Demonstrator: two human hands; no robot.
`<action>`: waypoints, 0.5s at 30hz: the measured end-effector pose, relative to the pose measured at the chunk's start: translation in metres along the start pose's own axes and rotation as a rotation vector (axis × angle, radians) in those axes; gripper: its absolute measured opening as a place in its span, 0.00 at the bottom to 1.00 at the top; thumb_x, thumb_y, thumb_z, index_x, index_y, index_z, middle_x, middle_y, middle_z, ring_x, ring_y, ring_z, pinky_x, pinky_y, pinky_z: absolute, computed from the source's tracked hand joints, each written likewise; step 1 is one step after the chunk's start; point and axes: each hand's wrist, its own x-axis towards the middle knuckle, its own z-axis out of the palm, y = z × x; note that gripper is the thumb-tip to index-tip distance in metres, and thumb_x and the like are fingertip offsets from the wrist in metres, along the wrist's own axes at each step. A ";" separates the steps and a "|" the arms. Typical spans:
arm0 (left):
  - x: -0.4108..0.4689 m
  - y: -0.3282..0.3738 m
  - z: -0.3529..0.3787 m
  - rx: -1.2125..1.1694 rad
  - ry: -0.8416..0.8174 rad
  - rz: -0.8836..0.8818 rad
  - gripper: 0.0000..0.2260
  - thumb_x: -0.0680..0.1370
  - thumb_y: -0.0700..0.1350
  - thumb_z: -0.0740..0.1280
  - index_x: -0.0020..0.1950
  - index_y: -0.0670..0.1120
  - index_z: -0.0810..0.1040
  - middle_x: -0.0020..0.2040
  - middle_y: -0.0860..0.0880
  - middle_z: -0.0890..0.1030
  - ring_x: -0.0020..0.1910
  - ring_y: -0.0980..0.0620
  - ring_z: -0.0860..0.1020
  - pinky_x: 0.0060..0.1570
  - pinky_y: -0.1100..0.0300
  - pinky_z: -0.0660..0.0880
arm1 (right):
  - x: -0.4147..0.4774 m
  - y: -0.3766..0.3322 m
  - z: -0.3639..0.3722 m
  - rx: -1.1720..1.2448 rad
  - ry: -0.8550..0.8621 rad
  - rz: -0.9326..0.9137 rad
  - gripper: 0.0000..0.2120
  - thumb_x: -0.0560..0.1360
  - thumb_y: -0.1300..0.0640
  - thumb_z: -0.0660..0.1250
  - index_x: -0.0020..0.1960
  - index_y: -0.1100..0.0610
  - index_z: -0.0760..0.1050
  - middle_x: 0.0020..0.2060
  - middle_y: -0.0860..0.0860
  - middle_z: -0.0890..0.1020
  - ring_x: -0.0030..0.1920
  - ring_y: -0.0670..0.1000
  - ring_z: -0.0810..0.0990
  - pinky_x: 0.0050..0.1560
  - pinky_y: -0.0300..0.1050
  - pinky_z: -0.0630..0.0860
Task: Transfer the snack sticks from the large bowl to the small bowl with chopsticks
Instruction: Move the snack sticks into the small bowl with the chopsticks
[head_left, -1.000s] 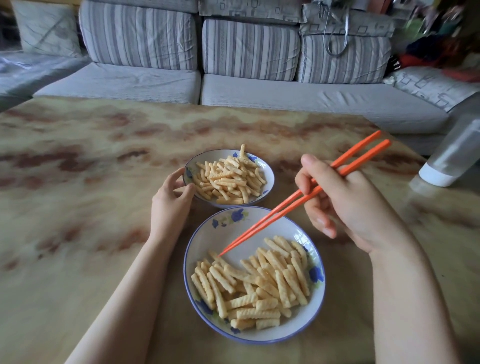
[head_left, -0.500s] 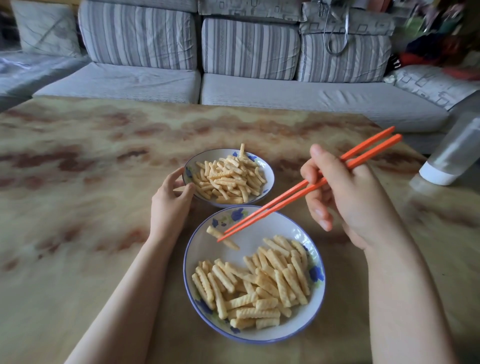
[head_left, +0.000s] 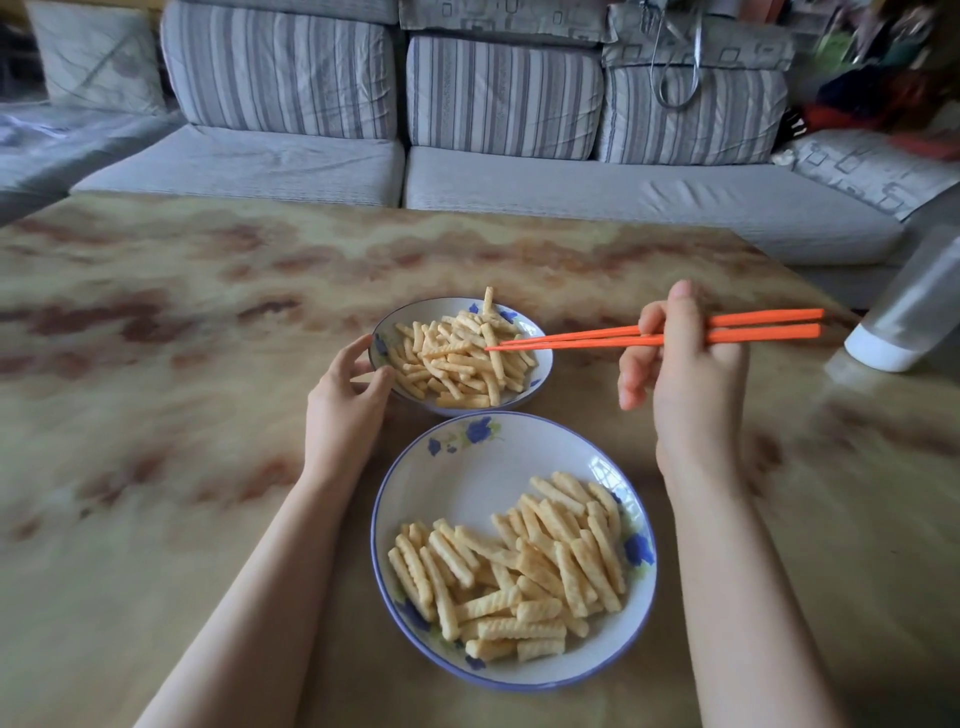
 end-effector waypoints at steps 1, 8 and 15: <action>0.000 0.000 0.000 -0.002 0.001 0.001 0.19 0.76 0.43 0.65 0.67 0.53 0.75 0.49 0.52 0.82 0.41 0.50 0.82 0.49 0.57 0.77 | 0.000 0.003 0.002 -0.010 -0.016 0.013 0.20 0.83 0.53 0.55 0.34 0.57 0.68 0.17 0.48 0.69 0.17 0.50 0.67 0.20 0.37 0.62; -0.001 0.002 -0.001 -0.007 0.008 -0.007 0.19 0.77 0.43 0.65 0.67 0.52 0.75 0.50 0.52 0.82 0.39 0.53 0.81 0.47 0.59 0.76 | 0.000 0.009 0.005 -0.014 -0.070 0.046 0.20 0.83 0.52 0.56 0.34 0.57 0.69 0.17 0.50 0.71 0.17 0.50 0.68 0.20 0.34 0.63; -0.001 0.002 0.000 0.003 0.004 -0.006 0.19 0.77 0.43 0.65 0.67 0.53 0.75 0.51 0.52 0.82 0.39 0.52 0.82 0.48 0.58 0.77 | -0.001 -0.017 -0.015 0.030 -0.122 -0.012 0.19 0.83 0.52 0.55 0.34 0.57 0.68 0.17 0.50 0.68 0.16 0.51 0.65 0.20 0.37 0.60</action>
